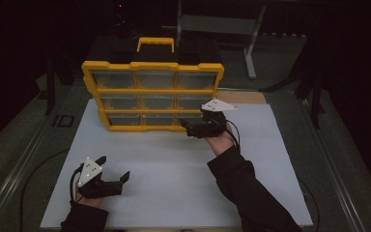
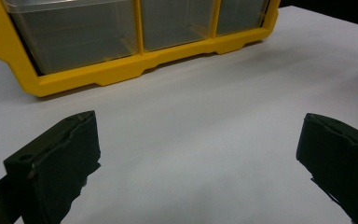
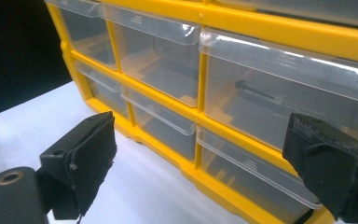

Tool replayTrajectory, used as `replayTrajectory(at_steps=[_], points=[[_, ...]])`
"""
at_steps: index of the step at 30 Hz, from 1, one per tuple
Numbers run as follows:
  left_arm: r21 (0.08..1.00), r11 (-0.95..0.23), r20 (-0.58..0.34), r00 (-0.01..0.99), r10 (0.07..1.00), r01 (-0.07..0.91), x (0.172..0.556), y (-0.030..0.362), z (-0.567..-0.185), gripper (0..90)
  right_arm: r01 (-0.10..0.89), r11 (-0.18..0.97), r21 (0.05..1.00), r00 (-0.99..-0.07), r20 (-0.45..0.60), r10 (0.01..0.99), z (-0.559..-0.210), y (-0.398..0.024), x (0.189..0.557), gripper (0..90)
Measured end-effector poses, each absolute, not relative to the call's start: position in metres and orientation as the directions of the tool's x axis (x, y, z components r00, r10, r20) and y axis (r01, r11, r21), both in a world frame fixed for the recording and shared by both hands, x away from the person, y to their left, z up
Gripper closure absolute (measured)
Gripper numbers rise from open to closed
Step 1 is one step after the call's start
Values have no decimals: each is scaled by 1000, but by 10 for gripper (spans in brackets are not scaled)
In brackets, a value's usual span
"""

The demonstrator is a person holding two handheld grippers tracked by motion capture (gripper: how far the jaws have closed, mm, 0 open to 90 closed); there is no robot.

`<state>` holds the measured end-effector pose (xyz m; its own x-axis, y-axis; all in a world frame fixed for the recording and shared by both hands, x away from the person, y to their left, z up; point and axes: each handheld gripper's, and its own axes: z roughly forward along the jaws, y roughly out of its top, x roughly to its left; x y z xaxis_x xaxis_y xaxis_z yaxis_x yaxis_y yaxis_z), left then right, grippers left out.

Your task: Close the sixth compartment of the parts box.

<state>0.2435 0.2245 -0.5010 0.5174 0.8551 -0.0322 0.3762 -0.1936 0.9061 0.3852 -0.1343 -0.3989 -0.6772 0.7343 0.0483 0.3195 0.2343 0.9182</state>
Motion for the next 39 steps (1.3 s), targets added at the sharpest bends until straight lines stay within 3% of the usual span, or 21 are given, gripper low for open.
replayTrajectory(at_steps=[16,39], points=[[906,-192,-33,517,856,377,244,225,-501,0,245,243,939,-699,-3,715,-380,-171,358,107],[908,-194,-29,517,856,372,243,224,-500,0,203,255,946,-718,-33,695,-400,-229,320,107]])
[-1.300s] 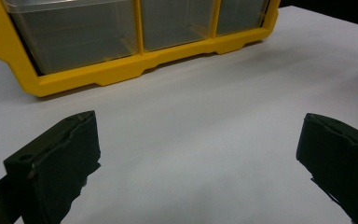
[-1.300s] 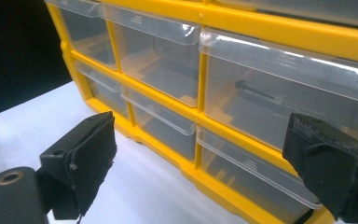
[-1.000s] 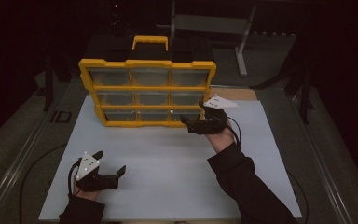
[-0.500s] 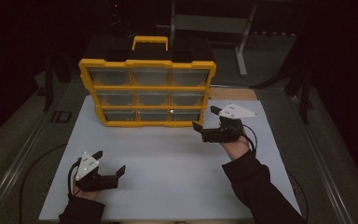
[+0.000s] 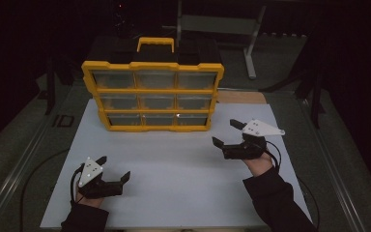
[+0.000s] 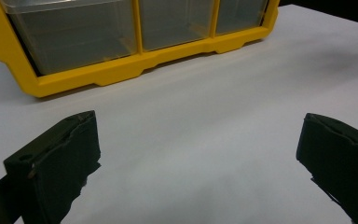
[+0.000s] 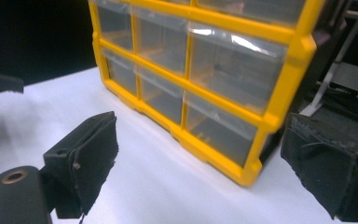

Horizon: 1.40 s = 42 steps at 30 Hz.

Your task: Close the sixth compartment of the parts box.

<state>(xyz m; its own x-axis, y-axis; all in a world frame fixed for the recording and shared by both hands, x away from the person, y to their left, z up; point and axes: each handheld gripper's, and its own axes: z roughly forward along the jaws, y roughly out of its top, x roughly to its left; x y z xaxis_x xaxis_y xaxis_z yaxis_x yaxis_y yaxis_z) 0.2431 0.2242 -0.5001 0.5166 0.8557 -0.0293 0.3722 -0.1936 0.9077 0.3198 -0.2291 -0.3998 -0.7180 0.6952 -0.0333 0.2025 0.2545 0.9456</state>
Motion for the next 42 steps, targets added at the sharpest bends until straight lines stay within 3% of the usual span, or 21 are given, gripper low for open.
replayTrajectory(at_steps=[20,42], points=[[908,-193,-30,516,856,372,243,224,-500,0,244,279,929,-707,-27,707,-455,-272,301,106],[908,-198,-26,521,853,370,242,224,-500,0,283,304,910,-687,-30,726,-489,-286,290,107]])
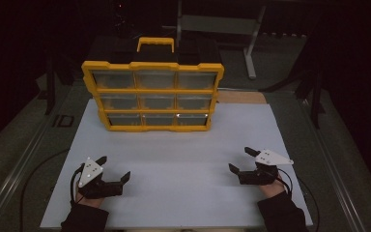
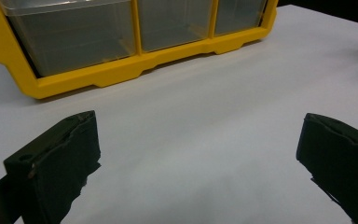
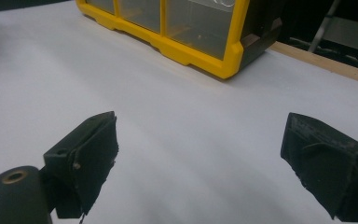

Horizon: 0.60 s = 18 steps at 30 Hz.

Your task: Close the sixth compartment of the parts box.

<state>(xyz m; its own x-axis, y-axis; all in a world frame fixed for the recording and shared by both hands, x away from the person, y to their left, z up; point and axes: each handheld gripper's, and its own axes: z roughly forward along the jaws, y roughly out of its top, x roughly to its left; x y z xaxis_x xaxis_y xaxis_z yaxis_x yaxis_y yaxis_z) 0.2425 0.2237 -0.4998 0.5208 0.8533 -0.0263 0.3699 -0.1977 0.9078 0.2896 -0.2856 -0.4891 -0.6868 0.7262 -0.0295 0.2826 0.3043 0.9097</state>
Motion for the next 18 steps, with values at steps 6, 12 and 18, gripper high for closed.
replayTrajectory(at_steps=[6,12,18], points=[[908,-199,-26,523,852,368,242,223,-500,0,286,333,898,-686,-50,726,-495,-286,288,107],[906,-201,-28,527,849,372,243,223,-501,0,296,300,907,-679,-21,734,-496,-288,290,107],[905,-206,-28,533,845,373,243,221,-502,0,311,295,903,-675,-9,738,-499,-289,292,107]])
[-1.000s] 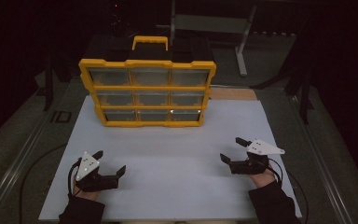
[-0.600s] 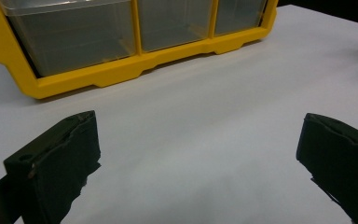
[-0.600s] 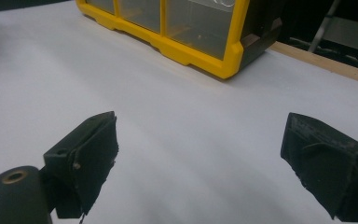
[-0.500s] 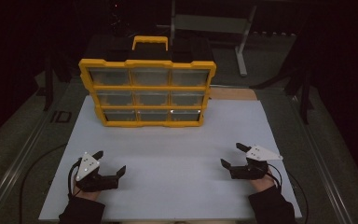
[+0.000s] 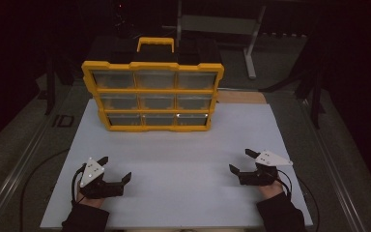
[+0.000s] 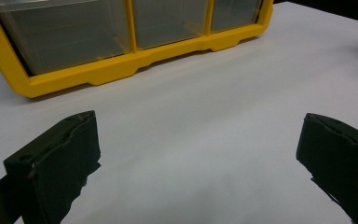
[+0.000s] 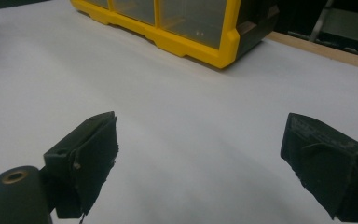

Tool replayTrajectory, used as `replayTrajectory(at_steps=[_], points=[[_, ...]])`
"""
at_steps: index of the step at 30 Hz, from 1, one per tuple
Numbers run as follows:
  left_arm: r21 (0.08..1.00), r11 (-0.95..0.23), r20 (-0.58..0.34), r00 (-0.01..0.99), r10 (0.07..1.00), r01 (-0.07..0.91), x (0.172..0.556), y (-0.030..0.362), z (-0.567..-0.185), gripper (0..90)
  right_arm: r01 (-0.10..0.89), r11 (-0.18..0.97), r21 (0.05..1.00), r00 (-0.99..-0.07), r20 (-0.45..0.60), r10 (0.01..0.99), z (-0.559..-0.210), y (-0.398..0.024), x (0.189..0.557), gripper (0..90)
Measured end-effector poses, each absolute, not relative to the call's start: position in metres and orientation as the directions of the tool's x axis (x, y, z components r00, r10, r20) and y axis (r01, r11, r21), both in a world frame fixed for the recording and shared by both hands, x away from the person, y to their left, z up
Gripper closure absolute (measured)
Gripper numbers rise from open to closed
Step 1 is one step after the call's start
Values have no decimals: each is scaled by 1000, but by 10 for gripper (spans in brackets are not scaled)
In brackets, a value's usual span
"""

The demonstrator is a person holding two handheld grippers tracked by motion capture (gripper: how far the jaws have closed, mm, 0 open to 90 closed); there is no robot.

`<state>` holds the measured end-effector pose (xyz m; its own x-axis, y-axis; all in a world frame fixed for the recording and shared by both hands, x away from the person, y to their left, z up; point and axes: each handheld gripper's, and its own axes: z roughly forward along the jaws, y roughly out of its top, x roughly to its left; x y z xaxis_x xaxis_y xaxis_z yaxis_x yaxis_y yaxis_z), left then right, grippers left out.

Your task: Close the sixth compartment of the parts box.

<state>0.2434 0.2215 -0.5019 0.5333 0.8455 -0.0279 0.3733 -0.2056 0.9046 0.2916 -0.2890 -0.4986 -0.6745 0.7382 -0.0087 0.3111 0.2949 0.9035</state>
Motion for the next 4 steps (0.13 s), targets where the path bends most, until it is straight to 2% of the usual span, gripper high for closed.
replayTrajectory(at_steps=[4], points=[[905,-204,-30,535,844,373,244,221,-502,0,306,295,905,-678,-9,735,-498,-288,291,107]])
